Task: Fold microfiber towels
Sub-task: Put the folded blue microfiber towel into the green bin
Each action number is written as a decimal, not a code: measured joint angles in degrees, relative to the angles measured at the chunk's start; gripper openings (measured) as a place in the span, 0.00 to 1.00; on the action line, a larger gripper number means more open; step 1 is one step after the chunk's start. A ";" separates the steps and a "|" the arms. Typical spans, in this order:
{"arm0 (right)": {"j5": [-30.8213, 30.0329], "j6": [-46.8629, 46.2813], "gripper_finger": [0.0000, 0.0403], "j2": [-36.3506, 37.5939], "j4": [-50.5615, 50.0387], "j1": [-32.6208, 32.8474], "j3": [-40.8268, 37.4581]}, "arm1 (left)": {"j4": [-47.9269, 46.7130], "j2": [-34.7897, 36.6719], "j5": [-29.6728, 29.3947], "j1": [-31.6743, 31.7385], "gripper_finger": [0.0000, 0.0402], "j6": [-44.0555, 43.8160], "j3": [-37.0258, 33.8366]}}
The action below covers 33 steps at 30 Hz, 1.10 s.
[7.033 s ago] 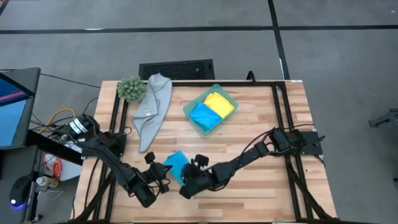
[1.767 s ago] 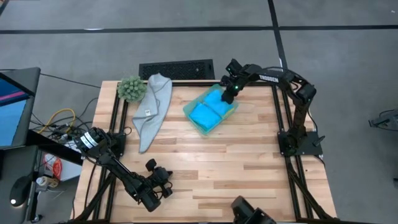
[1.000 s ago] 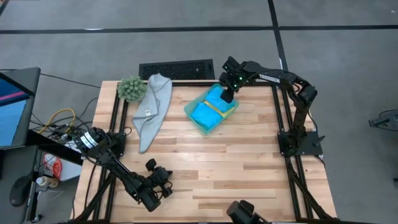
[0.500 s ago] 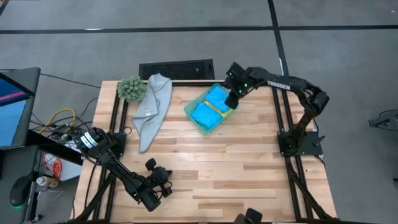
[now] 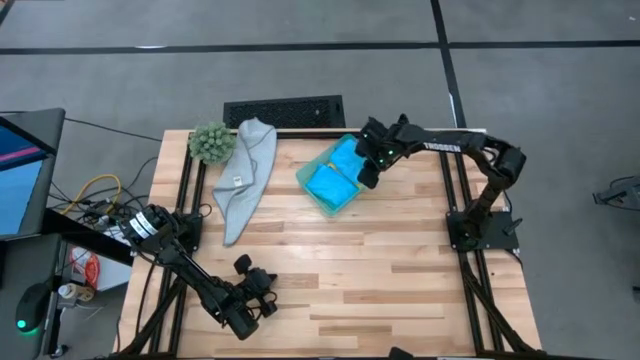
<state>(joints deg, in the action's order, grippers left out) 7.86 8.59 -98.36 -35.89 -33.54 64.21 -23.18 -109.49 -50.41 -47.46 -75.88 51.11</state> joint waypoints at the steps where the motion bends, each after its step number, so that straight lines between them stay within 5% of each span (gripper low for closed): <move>1: -0.20 -0.16 0.07 -0.56 0.28 0.34 0.01 | 0.00 0.00 0.00 -0.01 0.00 0.00 0.00; 13: -8.23 -1.14 0.05 -0.62 -0.60 3.06 0.59 | 0.04 -0.02 0.39 -0.02 0.00 1.21 0.00; 21: -7.57 -3.15 0.05 4.15 -0.17 5.88 0.69 | 0.17 -0.01 0.44 -0.02 0.00 1.20 0.00; 33: -8.03 -3.85 0.05 -2.90 -0.76 9.90 0.67 | 0.48 0.00 0.49 -0.13 0.00 -0.02 0.00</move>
<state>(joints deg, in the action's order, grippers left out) -0.16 4.73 -101.25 -36.66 -23.64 64.88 -22.70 -109.49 -49.93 -47.59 -75.90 51.11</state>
